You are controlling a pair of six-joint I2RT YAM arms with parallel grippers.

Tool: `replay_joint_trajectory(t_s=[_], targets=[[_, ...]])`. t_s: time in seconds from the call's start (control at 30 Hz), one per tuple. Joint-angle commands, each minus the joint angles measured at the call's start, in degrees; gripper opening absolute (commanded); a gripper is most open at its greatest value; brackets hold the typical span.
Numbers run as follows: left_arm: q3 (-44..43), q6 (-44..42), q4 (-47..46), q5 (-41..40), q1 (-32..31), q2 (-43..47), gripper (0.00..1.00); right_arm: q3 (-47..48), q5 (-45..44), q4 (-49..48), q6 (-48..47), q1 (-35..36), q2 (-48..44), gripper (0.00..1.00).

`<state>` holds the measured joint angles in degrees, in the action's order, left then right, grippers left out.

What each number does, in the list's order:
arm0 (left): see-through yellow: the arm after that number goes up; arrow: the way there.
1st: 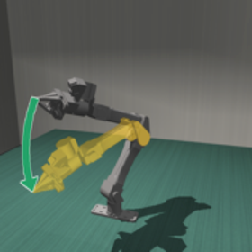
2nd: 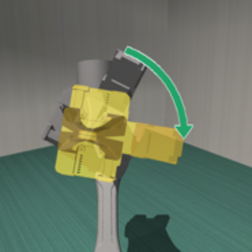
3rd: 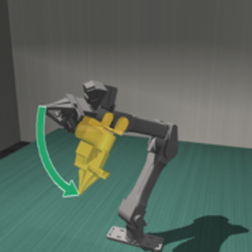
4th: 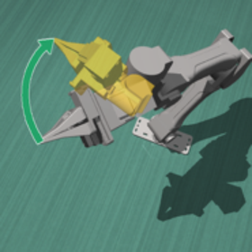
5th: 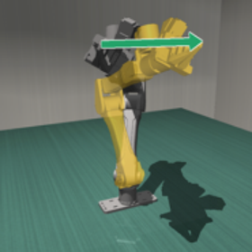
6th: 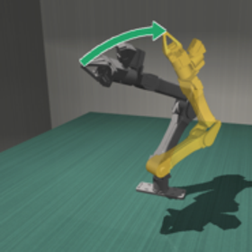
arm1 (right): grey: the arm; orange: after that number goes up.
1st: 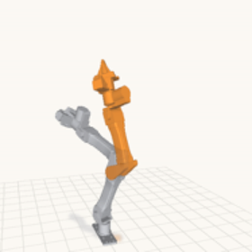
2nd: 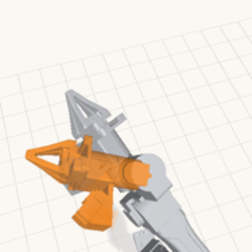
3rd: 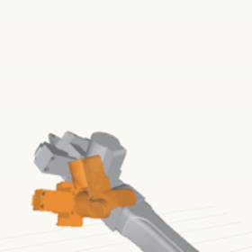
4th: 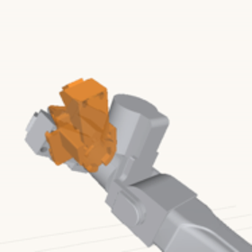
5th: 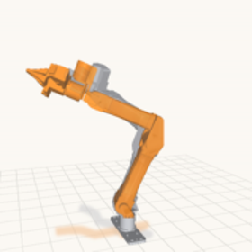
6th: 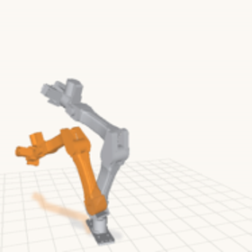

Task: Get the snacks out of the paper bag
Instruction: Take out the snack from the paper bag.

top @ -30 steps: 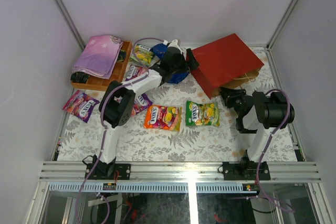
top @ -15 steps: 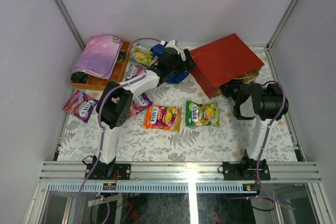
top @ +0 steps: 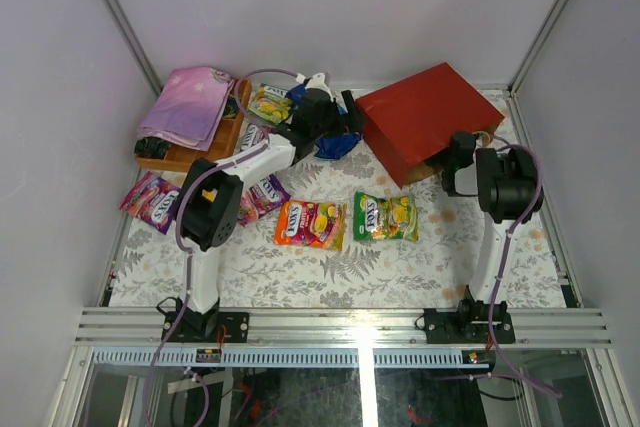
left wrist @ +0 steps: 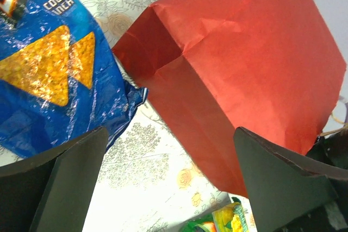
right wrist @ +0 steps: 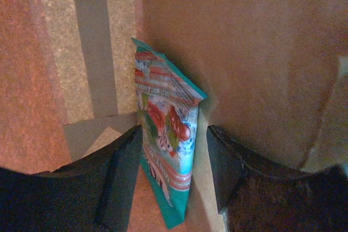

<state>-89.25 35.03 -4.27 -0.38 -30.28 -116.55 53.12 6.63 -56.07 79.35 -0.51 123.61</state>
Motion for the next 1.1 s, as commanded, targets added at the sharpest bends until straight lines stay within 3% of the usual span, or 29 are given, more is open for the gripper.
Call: replay_joint_trajectory(t_s=[0.0, 0.2, 0.33, 0.43, 0.53, 0.73, 1.07], targets=[[2.61, -1.54, -2.66, -2.17, 0.81, 3.11, 0.99, 5.38, -3.76, 12.54, -5.59, 1.47, 1.44, 0.59], [4.74, -2.34, -2.46, -2.77, 1.51, 5.33, 1.0, 13.43, -4.26, 16.31, -5.58, 3.15, 7.25, 0.59], [5.87, -3.09, -2.08, -3.31, 2.18, 6.79, 1.0, 17.72, -3.91, 17.28, -5.9, 4.3, 9.6, 0.51], [6.47, -3.36, -1.93, -3.41, 2.58, 7.66, 1.0, 19.67, -3.52, 16.12, -6.13, 5.05, 10.48, 0.35], [7.16, -3.56, -1.63, -3.37, 2.88, 8.21, 1.0, 20.15, -2.31, 13.56, -6.18, 5.17, 10.28, 0.01], [9.54, -3.27, -1.91, -3.15, 3.96, 9.46, 1.0, 12.83, -1.93, 8.26, -6.71, 4.85, 2.99, 0.0], [14.59, -2.09, -3.46, -3.05, 5.13, 12.94, 1.0, -16.29, 1.12, -6.75, -1.06, 2.98, -19.94, 0.0]])
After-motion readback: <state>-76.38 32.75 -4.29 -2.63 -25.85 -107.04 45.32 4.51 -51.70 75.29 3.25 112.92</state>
